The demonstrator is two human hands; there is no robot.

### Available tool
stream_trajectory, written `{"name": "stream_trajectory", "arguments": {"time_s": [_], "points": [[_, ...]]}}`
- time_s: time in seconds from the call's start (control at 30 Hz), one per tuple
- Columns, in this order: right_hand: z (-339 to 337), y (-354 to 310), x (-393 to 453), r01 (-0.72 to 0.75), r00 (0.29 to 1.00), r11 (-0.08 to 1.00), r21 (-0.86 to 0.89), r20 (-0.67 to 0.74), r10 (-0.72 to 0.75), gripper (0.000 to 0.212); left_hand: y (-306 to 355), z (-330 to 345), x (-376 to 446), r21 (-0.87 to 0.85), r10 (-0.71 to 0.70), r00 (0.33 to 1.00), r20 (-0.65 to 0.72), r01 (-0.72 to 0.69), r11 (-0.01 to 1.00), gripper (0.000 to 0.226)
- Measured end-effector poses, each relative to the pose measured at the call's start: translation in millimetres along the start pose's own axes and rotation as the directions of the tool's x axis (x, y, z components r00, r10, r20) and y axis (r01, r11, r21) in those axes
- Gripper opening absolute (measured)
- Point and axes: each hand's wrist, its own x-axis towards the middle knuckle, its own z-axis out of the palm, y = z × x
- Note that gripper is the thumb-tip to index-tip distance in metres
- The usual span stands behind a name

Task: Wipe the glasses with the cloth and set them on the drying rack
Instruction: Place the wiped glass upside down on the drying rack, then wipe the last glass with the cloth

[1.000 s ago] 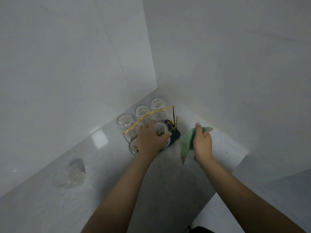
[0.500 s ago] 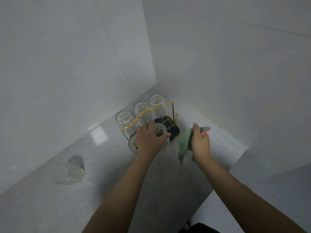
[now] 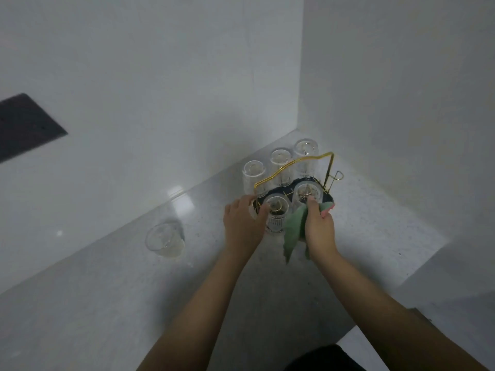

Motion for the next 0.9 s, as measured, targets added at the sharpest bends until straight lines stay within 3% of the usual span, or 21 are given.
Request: {"name": "stream_trajectory", "arguments": {"time_s": [0.13, 0.3, 0.43, 0.63, 0.9], "points": [[45, 14, -29, -0.010, 0.999, 1.000, -0.009, 0.041, 0.010, 0.035, -52, -35, -12, 0.003, -0.082, 0.997, -0.015, 0.082, 0.997, 0.039], [102, 43, -57, -0.041, 0.996, 0.998, -0.057, 0.078, 0.046, 0.064, -112, -76, -21, 0.077, -0.150, 0.988, -0.021, 0.151, 0.985, 0.045], [137, 49, -82, -0.042, 0.995, 0.990, -0.134, 0.079, 0.053, 0.048, -159, -96, -17, 0.147, -0.220, 0.975, -0.026, 0.222, 0.964, 0.062], [163, 60, -87, -0.083, 0.995, 0.980, -0.181, 0.040, 0.092, 0.054, -208, -100, -2, 0.178, -0.316, 0.949, 0.010, 0.309, 0.934, 0.088], [177, 76, -67, -0.139, 0.989, 0.974, -0.177, 0.022, 0.145, 0.047, -226, -93, 18, 0.027, -0.409, 0.907, 0.099, 0.409, 0.912, 0.097]]}}
